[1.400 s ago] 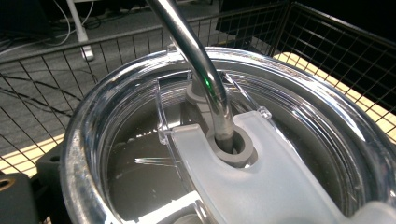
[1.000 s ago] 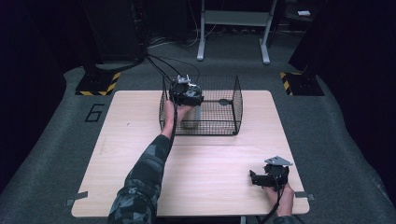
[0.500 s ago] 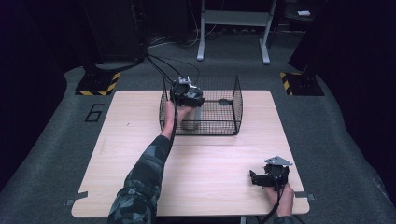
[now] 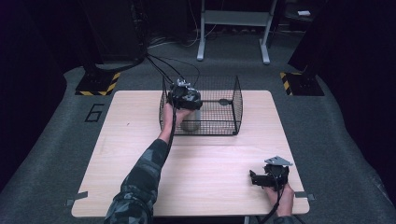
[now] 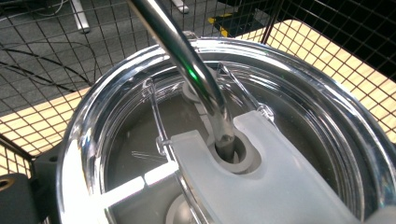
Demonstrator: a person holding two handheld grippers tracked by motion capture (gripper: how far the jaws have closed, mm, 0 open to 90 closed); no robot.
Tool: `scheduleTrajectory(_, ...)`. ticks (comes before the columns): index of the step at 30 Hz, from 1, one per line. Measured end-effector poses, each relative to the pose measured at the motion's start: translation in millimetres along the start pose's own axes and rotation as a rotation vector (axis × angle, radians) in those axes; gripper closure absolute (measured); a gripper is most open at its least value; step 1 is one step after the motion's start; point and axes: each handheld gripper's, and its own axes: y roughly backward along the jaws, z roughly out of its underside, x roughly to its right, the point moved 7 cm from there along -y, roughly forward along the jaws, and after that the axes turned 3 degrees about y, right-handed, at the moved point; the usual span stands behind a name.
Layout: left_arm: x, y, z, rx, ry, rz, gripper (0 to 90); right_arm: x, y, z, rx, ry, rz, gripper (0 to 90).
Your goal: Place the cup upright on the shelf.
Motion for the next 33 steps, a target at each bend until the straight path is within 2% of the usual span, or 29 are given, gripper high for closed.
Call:
scheduleTrajectory(8, -0.4, 1.9, 1.4, 0.016, 0.010, 0.007, 2.2, 0.4, -0.2, 0.0, 0.000, 0.002, -0.002, 2.0)
scheduleTrajectory(11, -0.4, 2.8, 1.3, 0.020, 0.030, 0.011, 1.7, 0.4, -0.2, 0.0, 0.000, 0.002, -0.002, 2.0)
scheduleTrajectory(12, -1.1, 3.8, 2.0, 0.013, 0.018, 0.016, 1.3, 0.5, -0.3, 0.0, 0.000, 0.003, -0.002, 2.0)
scheduleTrajectory(15, 0.1, 5.5, 0.6, 0.026, 0.019, 0.005, 0.0, 0.5, -0.4, -0.1, 0.000, -0.001, -0.003, 2.0)
scheduleTrajectory(17, 1.6, 8.1, -1.3, 0.041, 0.024, 0.016, 0.0, 0.4, -0.2, 0.0, 0.000, 0.004, -0.001, 2.0)
scheduleTrajectory(22, 5.5, 16.6, -6.3, 0.052, -0.007, 0.001, 0.0, 0.4, -0.2, 0.0, 0.001, 0.003, -0.001, 2.0)
scheduleTrajectory(33, 4.9, 36.8, -17.3, 0.105, -0.011, -0.014, 0.0, 0.5, -0.4, -0.1, 0.001, 0.001, -0.001, 2.0)
